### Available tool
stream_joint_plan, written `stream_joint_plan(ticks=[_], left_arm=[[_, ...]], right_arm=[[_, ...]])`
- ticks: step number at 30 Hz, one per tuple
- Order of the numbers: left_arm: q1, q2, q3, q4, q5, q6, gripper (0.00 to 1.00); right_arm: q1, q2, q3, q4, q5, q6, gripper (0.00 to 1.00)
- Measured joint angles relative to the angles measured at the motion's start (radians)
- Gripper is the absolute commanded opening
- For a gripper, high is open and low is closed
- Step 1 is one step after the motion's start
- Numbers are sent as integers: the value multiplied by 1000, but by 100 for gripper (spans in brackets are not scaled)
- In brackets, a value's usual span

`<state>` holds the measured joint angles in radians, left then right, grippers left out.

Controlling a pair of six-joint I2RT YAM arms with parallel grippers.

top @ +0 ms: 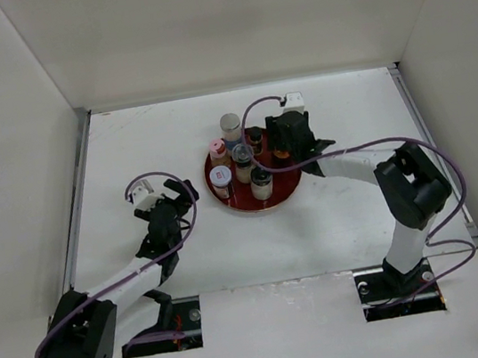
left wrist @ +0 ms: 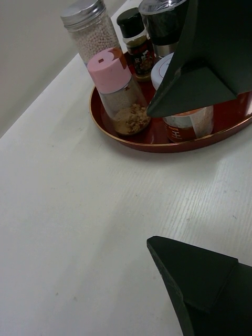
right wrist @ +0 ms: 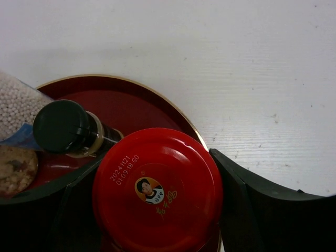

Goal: Organize the condiment bottles

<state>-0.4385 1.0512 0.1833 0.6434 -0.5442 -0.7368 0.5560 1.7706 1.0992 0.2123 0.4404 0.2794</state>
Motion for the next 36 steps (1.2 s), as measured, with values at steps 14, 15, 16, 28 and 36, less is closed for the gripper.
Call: stream_joint_plan(ticks=[14,15,16,28,36], left_arm=[[12,-56,1,-4,-1,0,100],[12,-54,1,-4,-1,0,100],[13,-50,1,-5,-1,-1,100],[2,10,47,-62,0,-3,100],[-44,4,72,-92,0,-3,100]], right_arm=[[47,-220,-43,74,62,-7,100],[48,-269,-64,92,76,-6,100],[48,-319,-86,113,90,-4,100],[-256,-561,-480,267,155,248,100],[-315,-500,-539,267,65,390,100]])
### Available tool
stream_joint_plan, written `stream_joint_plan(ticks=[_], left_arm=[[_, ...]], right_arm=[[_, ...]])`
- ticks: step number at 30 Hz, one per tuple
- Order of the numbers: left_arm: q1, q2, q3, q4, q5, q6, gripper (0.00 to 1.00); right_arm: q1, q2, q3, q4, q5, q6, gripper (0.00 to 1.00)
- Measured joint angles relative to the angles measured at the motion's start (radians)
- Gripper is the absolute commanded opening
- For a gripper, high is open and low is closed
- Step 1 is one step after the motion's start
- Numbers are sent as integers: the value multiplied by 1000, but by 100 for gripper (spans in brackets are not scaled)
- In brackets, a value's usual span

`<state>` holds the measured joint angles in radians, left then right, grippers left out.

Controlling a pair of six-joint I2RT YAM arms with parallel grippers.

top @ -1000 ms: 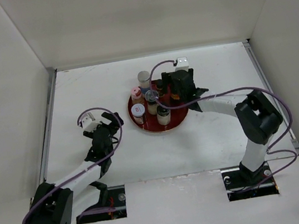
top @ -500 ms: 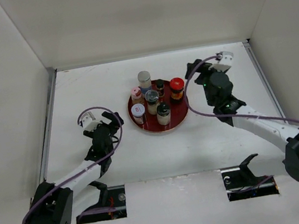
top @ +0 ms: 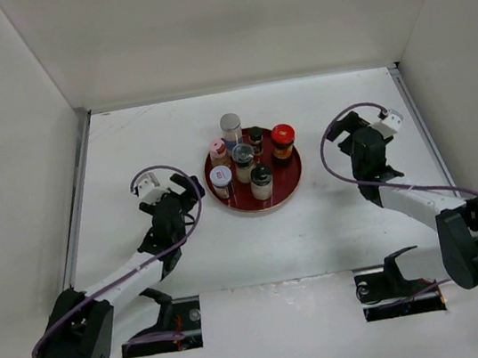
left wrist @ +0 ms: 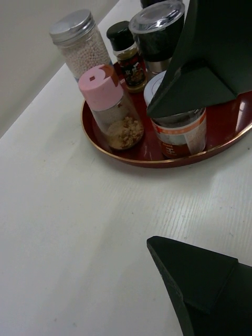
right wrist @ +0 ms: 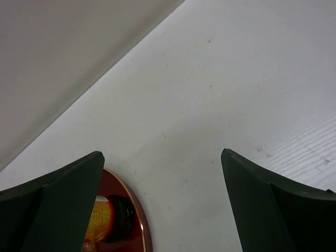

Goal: Organize the condiment bottles

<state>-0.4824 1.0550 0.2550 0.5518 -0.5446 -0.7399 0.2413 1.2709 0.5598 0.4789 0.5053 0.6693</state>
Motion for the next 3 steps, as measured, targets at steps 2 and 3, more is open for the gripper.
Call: stream_joint_plan(ticks=[2,3], left_arm=[[-12,0,10,-6,1,0,100],[-16,0,15,-10,0,0,100]], right_arm=[[-1,0,0,2,-19,14,100],[-1,-1,0,2,-25,18,100]])
